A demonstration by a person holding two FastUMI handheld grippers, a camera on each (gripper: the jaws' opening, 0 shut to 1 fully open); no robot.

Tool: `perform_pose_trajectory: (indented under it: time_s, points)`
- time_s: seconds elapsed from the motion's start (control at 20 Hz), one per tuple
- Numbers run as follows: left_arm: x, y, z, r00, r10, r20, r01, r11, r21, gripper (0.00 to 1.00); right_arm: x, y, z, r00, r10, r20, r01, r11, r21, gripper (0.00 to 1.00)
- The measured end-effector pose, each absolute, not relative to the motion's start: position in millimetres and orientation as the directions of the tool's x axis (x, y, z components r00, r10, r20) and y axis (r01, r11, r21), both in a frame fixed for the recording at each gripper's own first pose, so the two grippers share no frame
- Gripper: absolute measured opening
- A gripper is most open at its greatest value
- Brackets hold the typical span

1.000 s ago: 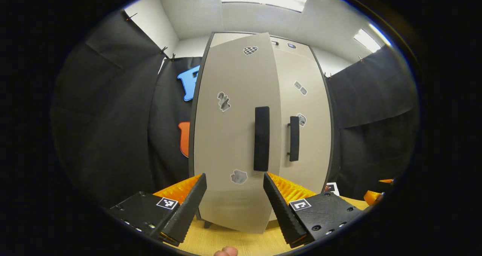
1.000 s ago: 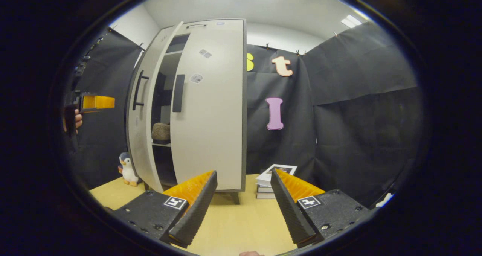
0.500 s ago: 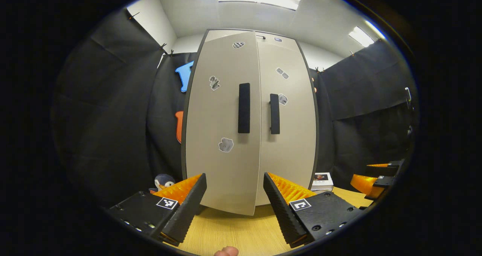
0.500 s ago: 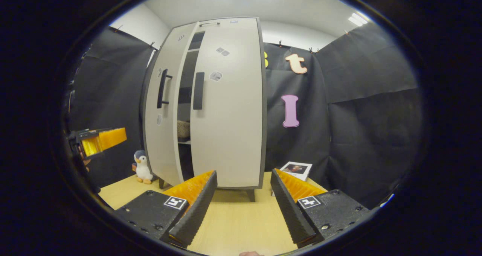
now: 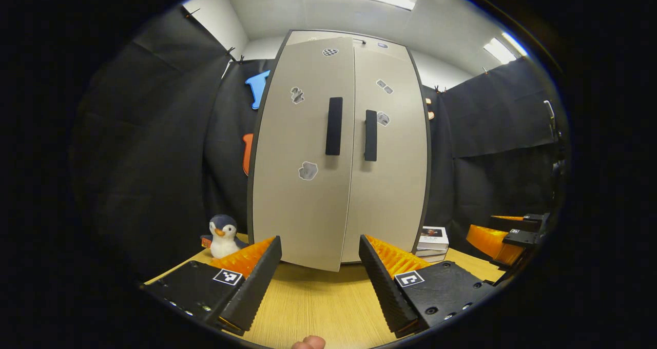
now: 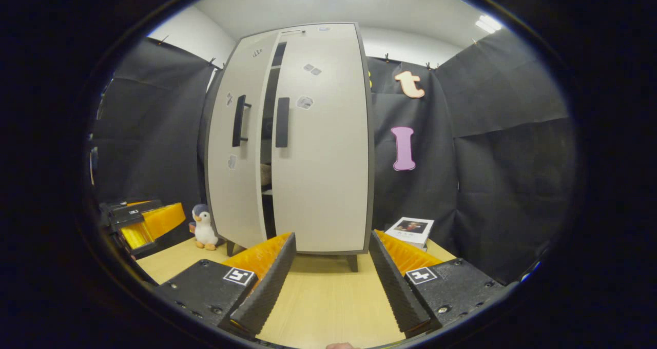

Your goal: Grab one shoe with the right hand and put it into the shoe cabinet, grab the other shoe with the left hand and put it into the shoe cabinet; then close the right door with the right hand and the left door with the left hand.

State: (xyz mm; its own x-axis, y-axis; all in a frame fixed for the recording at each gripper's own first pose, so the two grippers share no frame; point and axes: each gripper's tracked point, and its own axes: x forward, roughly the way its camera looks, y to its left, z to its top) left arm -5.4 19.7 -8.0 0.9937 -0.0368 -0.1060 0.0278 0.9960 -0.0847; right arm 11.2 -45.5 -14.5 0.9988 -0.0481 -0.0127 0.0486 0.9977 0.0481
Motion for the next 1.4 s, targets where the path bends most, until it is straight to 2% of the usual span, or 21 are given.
perform_pose_trajectory:
  time_s: [0.5, 1.4]
  points:
    - [-7.6, 35.3, 1.8, 0.996, 0.012, -0.09, -0.019, 0.996, -0.084, 0.92, 11.2, -60.6, -17.6, 0.997, -0.074, -0.013, 0.075, 0.996, 0.051, 0.92]
    - [-11.7, 26.1, 5.1, 0.995, -0.005, -0.096, -0.003, 0.997, -0.084, 0.92, 10.4, -53.6, -11.0, 0.999, -0.053, 0.0, 0.053, 0.997, 0.062, 0.91]
